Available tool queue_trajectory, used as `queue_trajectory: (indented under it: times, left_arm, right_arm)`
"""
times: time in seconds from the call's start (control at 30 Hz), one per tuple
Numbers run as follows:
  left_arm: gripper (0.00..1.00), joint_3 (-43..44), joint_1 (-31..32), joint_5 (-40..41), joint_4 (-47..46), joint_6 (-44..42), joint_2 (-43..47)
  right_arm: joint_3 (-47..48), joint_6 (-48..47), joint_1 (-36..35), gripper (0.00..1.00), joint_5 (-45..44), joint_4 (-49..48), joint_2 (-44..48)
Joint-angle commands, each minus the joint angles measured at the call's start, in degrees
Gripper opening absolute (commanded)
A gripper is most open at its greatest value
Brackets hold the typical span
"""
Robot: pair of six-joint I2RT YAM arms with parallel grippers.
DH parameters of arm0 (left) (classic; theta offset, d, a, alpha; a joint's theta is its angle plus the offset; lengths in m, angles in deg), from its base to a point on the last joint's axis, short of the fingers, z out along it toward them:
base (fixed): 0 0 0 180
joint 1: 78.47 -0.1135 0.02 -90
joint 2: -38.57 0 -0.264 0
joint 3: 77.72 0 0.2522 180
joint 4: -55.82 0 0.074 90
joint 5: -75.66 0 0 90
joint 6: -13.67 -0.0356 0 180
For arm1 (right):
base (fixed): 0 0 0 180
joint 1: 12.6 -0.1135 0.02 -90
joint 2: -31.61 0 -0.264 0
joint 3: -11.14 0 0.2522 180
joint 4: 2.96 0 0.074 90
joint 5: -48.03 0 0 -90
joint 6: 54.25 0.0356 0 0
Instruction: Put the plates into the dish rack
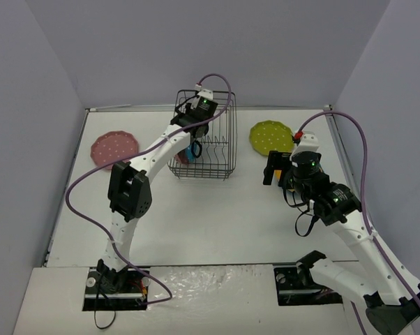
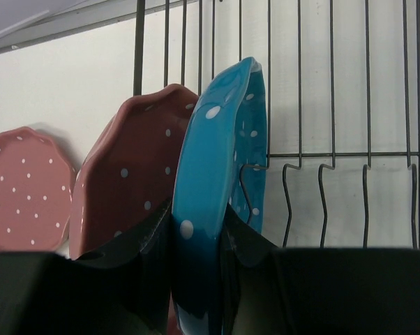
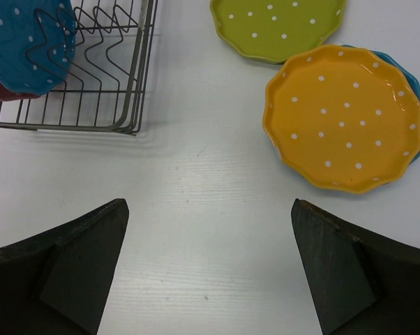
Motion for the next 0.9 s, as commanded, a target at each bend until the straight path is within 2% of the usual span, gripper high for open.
queue_trajectory:
  times: [0.0, 0.07, 0.23, 0.3, 0.4, 0.6, 0.7, 0.87]
  left_arm:
    - [0.27, -0.24, -0.49, 4.20, -4.74, 1.87, 6.68]
    - [0.48, -1.12, -0.50, 4.19, -4.95, 2.34, 8.17]
    - [0.77, -1.92, -0.49, 3.12, -5.04, 2.70, 11.04]
    - [0.83, -2.11, -0.49, 2.61, -5.12, 2.73, 12.72]
    - [0.91, -1.92, -0.57, 1.98, -4.83, 2.70, 15.17]
    - [0.95, -0.68, -1.87, 3.33, -0.74, 6.99, 20.93]
    - [0.95, -1.78, -7.96, 4.31, 6.45, 14.63, 24.12]
    - [0.94, -13.29, -20.40, 0.69, 9.15, 23.58, 30.09]
  right_arm:
    - [0.71, -0.77, 0.36, 1.00, -0.02, -2.60, 1.48]
    - [0.66, -0.57, 0.37, 1.00, 0.04, -2.60, 2.63]
    - [0.90, 0.51, 0.36, 1.00, -0.03, -2.52, 4.88]
    - [0.76, 1.04, 0.36, 1.00, 0.28, -2.57, 6.16]
    - [0.64, 1.26, 0.36, 1.00, 0.97, -2.58, 6.83]
    - [1.43, 1.54, 0.36, 1.00, 1.80, -2.51, 7.36]
    - [1.43, 1.46, 0.36, 1.00, 1.54, -2.62, 7.00]
    - [1.66, 0.03, 0.36, 1.00, 1.12, -2.67, 5.35]
